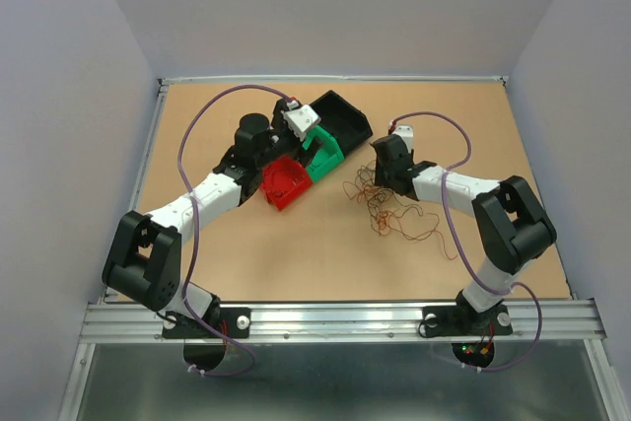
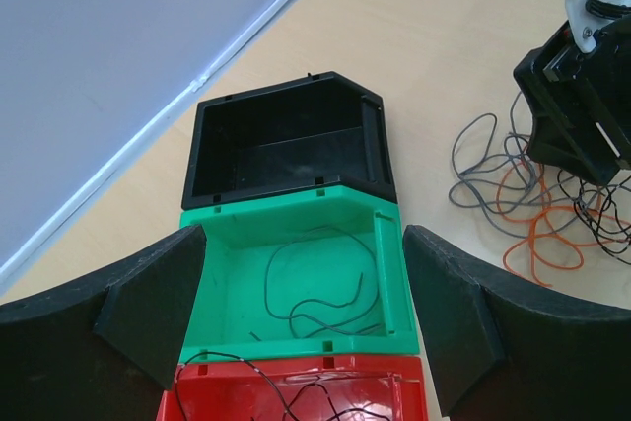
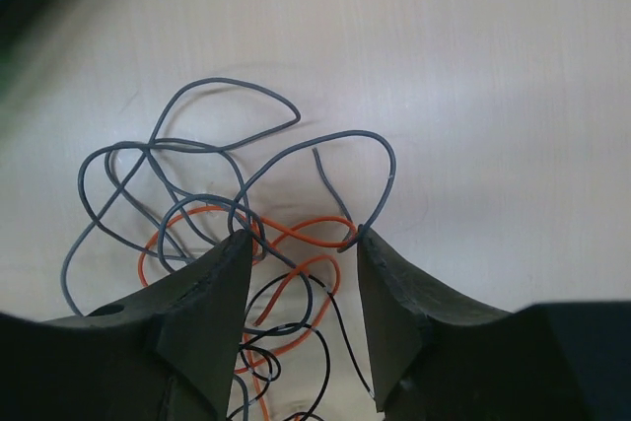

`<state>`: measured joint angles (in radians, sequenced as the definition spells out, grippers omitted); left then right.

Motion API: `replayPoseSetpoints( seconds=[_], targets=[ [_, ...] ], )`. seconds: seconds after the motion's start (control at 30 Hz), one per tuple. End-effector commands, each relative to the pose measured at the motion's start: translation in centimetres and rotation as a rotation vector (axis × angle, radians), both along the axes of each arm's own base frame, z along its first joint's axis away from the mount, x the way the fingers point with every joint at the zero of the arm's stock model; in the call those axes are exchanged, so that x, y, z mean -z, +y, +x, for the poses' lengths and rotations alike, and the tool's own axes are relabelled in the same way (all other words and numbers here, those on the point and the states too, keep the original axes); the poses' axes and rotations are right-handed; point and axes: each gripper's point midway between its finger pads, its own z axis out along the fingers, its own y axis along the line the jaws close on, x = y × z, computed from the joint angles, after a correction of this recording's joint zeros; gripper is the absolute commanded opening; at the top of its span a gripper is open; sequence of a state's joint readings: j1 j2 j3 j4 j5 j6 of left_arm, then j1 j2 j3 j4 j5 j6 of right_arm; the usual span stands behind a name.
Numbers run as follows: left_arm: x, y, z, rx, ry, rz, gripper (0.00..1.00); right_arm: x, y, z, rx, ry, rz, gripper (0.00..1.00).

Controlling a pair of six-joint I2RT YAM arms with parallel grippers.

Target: Untangle the cables

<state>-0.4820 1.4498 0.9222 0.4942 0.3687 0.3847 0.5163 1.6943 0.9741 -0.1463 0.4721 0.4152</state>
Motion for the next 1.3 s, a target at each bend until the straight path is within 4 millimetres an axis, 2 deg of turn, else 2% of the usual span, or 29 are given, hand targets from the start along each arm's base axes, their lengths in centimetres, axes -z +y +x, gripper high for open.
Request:
replayPoseSetpoints(
  seconds=[0.0,0.2,0.23,0.27,0.37,0.47,0.57,0.67,0.7,0.73,0.77,0.83,0.87,0.93,0.97,1.03,1.07,1.1,1.13,1.17,1.2,1.27],
  targets=[
    [-3.0,0.4,-0.1,-0.010,-0.100,-0.036,0.94,-3.5,0.6,3.1,0.000,-0.133,0.017,0.52],
    [-3.1,0.3,-0.2,-0.007,-0.102,-0.036,0.93,-3.5,0.0,3.2,-0.021,-0.156,-0.036,0.42],
    [-3.0,0.4,-0.1,-0.010,-0.102,-0.036,0.94,-3.8,0.1,3.5,-0.022,-0.179,-0.028,0.39],
    [-3.0,0.4,-0.2,-0.007,-0.101,-0.035,0.94,-4.5,0.2,3.7,-0.023,-0.204,-0.023,0.29],
    [-2.9,0.2,-0.2,0.005,-0.097,-0.036,0.94,-5.5,-0.1,3.2,-0.029,-0.249,-0.010,0.12],
    [-2.6,-0.4,-0.6,0.039,-0.093,-0.032,0.93,-6.8,0.4,2.9,-0.069,-0.303,0.042,0.03],
    [-1.9,-1.6,-1.3,0.093,-0.075,-0.011,0.94,-8.1,0.6,1.8,-0.108,-0.346,0.083,0.00],
    [-0.7,-2.7,-1.6,0.136,-0.038,0.007,0.94,-9.0,1.4,0.9,-0.178,-0.362,0.122,0.01],
    [0.7,-3.4,-1.8,0.154,0.000,0.023,0.94,-9.2,1.6,0.7,-0.189,-0.363,0.135,0.01],
    [0.6,-3.9,-1.6,0.161,0.005,0.025,0.94,-9.4,1.6,0.6,-0.183,-0.368,0.143,0.04],
    [2.3,-4.5,-1.7,0.175,0.051,0.048,0.94,-9.4,1.4,0.5,-0.168,-0.370,0.143,0.16],
    [2.6,-5.4,-1.4,0.187,0.071,0.057,0.94,-9.4,1.4,0.5,-0.167,-0.371,0.149,0.25],
    [4.1,-5.8,-1.3,0.189,0.112,0.075,0.94,-9.3,1.7,0.6,-0.174,-0.370,0.157,0.37],
    [4.2,-7.0,-1.5,0.210,0.124,0.078,0.94,-9.3,1.8,0.9,-0.162,-0.370,0.171,0.46],
    [5.5,-7.5,-1.6,0.215,0.162,0.091,0.94,-9.3,2.0,1.2,-0.156,-0.368,0.177,0.50],
    [5.2,-9.2,-1.7,0.241,0.170,0.091,0.94,-9.2,1.9,1.5,-0.137,-0.367,0.180,0.51],
    [6.9,-9.8,-1.7,0.246,0.214,0.114,0.94,-9.2,1.3,1.8,-0.097,-0.375,0.168,0.52],
    [6.1,-10.8,-1.3,0.251,0.210,0.107,0.94,-9.5,1.0,1.9,-0.058,-0.386,0.186,0.52],
    [6.3,-11.5,-1.1,0.256,0.222,0.110,0.94,-9.8,0.5,2.0,-0.026,-0.399,0.192,0.52],
    [8.1,-12.3,-1.4,0.268,0.266,0.137,0.93,-10.8,-0.7,2.0,0.051,-0.436,0.209,0.52],
    [7.3,-13.1,-1.0,0.272,0.266,0.124,0.93,-10.6,-1.4,1.5,0.088,-0.443,0.209,0.52],
    [7.9,-13.9,-1.0,0.290,0.296,0.124,0.92,-11.3,-2.9,1.0,0.156,-0.477,0.217,0.53]
  ],
)
